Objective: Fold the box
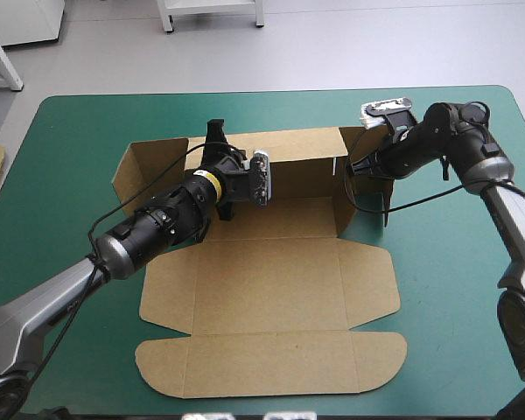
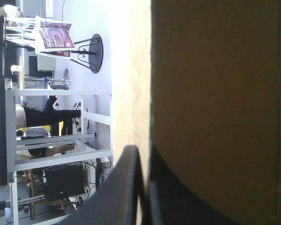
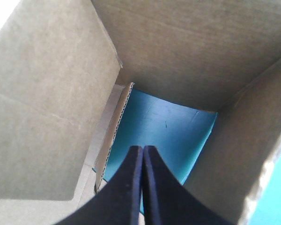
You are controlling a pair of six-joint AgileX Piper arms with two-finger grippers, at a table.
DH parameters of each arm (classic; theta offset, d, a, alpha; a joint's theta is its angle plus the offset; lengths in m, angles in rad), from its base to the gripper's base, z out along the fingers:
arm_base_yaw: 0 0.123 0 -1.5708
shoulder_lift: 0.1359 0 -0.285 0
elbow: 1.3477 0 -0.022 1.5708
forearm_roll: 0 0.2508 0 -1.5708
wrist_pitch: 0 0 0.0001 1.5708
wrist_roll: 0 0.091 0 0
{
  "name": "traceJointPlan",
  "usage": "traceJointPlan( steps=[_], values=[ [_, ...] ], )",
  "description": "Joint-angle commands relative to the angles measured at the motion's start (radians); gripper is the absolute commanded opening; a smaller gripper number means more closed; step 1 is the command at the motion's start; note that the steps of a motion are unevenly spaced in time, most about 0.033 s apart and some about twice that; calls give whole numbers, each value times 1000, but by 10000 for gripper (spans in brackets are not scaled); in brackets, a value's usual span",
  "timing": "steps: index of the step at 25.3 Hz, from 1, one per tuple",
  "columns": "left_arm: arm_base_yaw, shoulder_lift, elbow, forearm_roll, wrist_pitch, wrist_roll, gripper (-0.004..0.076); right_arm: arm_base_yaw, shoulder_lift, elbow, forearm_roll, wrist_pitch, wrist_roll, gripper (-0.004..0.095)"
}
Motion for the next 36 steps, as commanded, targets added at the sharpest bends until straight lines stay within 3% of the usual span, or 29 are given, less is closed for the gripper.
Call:
traceJointPlan(
  steps=[1,24,36],
  values=[
    [-7,-36,-24,-13,-9,-27,-8,-4,-37,-20,10,-16,-12,-19],
    [-7,-36,-24,-8,-7,-27,-8,-4,-14,-227,-58,-19,11,-19],
    [-7,-36,-24,18,8,-27,-8,-37,193,-647,-72,70,76,-19]
  ],
)
